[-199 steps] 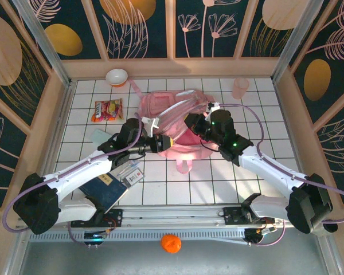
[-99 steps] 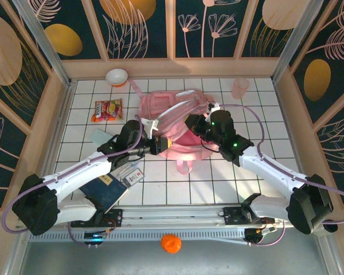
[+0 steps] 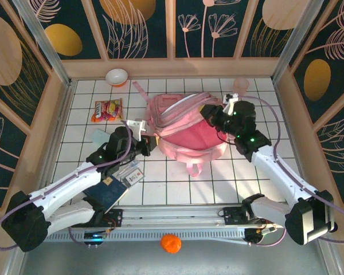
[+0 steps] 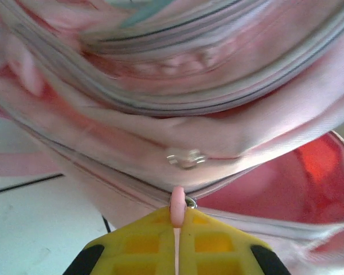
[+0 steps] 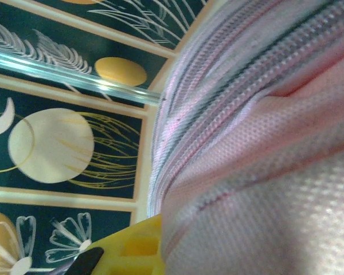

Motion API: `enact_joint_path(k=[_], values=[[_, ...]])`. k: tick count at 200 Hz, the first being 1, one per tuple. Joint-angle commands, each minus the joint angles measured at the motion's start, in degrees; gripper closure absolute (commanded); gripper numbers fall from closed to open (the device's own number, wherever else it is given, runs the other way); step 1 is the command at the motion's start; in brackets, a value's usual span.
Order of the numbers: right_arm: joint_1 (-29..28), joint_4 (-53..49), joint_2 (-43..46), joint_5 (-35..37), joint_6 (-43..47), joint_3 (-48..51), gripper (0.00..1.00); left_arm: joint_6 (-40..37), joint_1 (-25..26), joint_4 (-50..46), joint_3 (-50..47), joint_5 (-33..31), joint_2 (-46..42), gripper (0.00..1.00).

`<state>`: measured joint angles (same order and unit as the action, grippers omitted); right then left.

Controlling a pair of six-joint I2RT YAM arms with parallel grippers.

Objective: Pack the student bag

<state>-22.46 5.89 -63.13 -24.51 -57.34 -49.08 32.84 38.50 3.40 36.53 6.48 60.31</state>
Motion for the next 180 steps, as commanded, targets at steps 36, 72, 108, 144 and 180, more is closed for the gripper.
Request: enact_joint_path(k=[36,72,108,144,180], values=[[8.8,3.5,-0.8,-23.0,-1.5,-11.3,1.00,-6.0,-3.5,10.4,-2.9,-14.6,-0.9,0.95],[11.9,1.5,-3.5,-31.5,-1.6,-16.7,1.00,-5.1,-6.1,18.8,-5.2,-17.7,2.9,0.94],[12.9,2.0,-4.7,-36.0,-2.7,-19.2,1.00,-4.4,-7.4,23.3,-4.7,-19.0,10.3,0.92],[13.4,3.8,-4.0,-34.9,-4.6,-18.3,1.00,-4.3,-7.6,22.4,-2.1,-21.5,15.7,0.89],[13.3,5.6,-4.0,-33.3,-5.8,-16.4,1.00,-5.3,-7.7,23.3,-0.8,-19.3,16.8,0.81]])
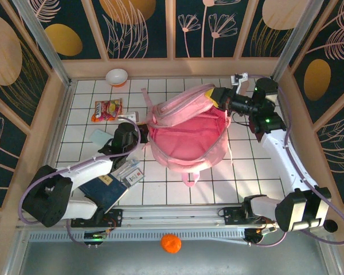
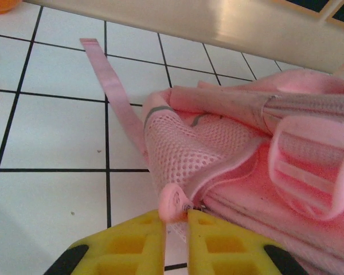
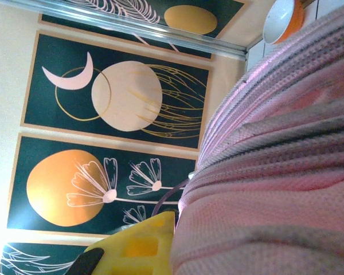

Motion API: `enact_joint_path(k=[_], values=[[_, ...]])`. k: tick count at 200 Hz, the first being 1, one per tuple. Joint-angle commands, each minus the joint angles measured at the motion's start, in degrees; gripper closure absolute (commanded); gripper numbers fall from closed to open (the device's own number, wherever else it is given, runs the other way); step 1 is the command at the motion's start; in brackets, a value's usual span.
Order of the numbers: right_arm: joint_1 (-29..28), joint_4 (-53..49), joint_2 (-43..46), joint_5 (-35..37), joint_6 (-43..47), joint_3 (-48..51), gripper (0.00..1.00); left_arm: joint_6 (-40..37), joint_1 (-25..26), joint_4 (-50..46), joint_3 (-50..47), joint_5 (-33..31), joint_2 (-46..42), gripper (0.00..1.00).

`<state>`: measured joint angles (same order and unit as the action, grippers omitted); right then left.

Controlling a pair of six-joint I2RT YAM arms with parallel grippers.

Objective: Pack the student bag

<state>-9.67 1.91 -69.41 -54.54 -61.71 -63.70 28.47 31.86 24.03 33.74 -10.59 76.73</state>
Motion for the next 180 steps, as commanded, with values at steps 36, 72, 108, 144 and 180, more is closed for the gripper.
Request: enact_joint_path(k=[36,72,108,144,180], values=[[0.4,10.5,2.6,-0.6,-2.2,-0.6,1.00,-2.7,-1.0,3.6,2.3,-0.8,-0.1,0.66],[-0.7,3.0,3.8,8.3,2.3,-0.5,1.00,-15.4,-1.0,6.5,2.8,11.7,-3.6,0.36],[-3.0,5.6,7.0,20.3,1.0,4.7,1.00,-31.3,-1.0,4.4,4.7,22.9,-8.8,0.24],[-8.0,11.4,8.2,30.6,0.1,10.1,1.00,-27.5,-0.9,-3.8,8.8,7.3,-9.1,0.20],[-9.7,13.2,5.6,34.2,1.6,13.2,1.00,-14.4,-1.0,-14.8,14.1,-1.8,-7.6,0.17]])
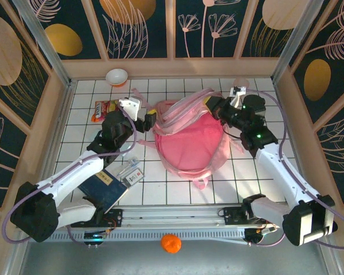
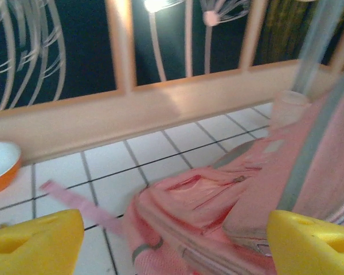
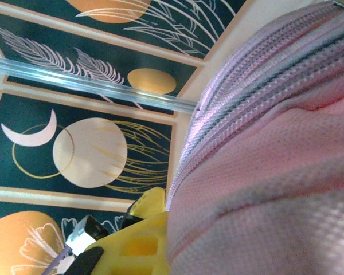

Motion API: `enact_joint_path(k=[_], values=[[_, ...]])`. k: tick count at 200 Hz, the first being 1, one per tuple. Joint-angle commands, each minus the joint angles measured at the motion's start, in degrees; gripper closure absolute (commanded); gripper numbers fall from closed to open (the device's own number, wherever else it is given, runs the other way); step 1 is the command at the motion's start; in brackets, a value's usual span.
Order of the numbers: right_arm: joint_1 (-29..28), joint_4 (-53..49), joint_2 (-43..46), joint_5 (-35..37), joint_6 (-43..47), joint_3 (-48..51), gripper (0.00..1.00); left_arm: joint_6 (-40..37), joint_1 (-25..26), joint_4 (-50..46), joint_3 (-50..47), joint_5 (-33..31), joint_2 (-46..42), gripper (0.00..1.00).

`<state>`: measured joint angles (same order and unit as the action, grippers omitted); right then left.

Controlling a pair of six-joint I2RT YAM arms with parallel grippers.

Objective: Pack the student bag

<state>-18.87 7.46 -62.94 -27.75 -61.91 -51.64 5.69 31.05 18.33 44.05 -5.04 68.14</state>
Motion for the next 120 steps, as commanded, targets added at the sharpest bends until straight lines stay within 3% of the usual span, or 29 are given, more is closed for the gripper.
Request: enact_joint_path(k=[1,18,29,45,53,96,120], values=[[-0.5,7.6,-1.0,7.5,1.9,1.1,1.00,8.8,-0.2,-9.3,3.8,-7.3,1.0,0.17],[-1.4,4.9,-2.3,9.0,3.3,1.2,1.00,14.6,-0.2,-13.5,5.5,-8.0,1.3,0.16],[-2.2,2.6,-2.7,9.9,4.4,1.0,0.94,17.7,-0.3,-16.3,6.5,-8.1,1.3,0.15],[-3.5,-1.9,-2.6,12.3,5.7,0.9,0.75,22.8,-0.8,-20.7,7.9,-8.2,1.3,0.11],[-4.1,-5.0,-2.3,13.4,6.2,0.9,0.67,25.2,-1.0,-22.7,8.4,-7.9,1.2,0.04],[-5.8,-21.5,1.7,19.5,6.7,2.4,0.42,36.2,-4.8,-33.4,9.2,-1.4,1.3,0.02],[-6.7,-29.2,4.4,22.2,7.1,2.8,0.39,41.3,-8.2,-40.4,8.0,0.9,0.9,0.01]])
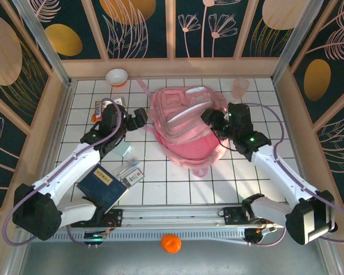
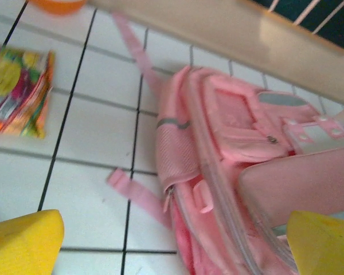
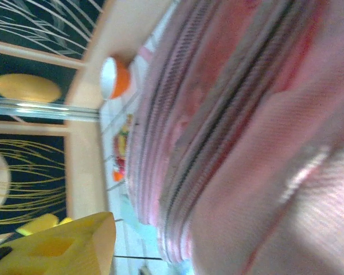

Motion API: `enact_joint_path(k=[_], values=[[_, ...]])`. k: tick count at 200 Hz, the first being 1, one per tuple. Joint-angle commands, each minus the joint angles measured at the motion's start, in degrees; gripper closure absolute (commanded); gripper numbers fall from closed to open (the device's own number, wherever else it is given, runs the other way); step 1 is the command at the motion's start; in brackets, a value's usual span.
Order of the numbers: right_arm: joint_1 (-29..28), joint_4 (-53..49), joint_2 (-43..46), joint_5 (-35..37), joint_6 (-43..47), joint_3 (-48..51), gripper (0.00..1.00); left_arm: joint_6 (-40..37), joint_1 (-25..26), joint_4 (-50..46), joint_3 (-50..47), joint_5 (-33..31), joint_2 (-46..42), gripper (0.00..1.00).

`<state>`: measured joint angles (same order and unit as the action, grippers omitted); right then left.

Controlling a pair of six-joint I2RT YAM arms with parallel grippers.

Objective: Pack the student bag

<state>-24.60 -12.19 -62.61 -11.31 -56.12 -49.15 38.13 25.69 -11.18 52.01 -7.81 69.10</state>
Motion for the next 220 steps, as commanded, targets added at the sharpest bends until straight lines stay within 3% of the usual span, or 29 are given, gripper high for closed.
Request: enact_joint_path(k=[1,41,76,108,132,169,220], values=[[-1.0,-9.7,4.1,5.9,1.3,0.2,0.39,9.1,-3.0,-11.1,0.0,3.7,-0.1,0.01],[-2.4,-19.9,5.1,9.5,2.5,-1.9,0.39,20.8,-8.5,-21.1,-5.0,4.1,-4.0,0.01],[-2.6,-22.0,4.9,10.2,1.8,-2.3,0.35,32.0,-10.8,-31.3,-7.8,1.9,-3.1,0.01],[-2.6,-25.3,2.6,10.5,1.7,-3.1,0.31,35.6,-12.7,-31.8,-11.8,3.0,-2.5,0.01],[-2.6,-24.2,2.6,10.4,2.6,-2.6,0.31,36.0,-12.8,-26.4,-17.1,6.7,-2.8,0.01],[-2.6,-21.2,2.6,9.1,3.0,-2.3,0.31,29.8,-12.8,-20.1,-19.4,8.6,-2.7,0.01],[-2.6,-18.2,2.8,8.2,2.5,-2.1,0.31,26.0,-12.7,2.3,-29.8,21.3,-9.2,0.05]])
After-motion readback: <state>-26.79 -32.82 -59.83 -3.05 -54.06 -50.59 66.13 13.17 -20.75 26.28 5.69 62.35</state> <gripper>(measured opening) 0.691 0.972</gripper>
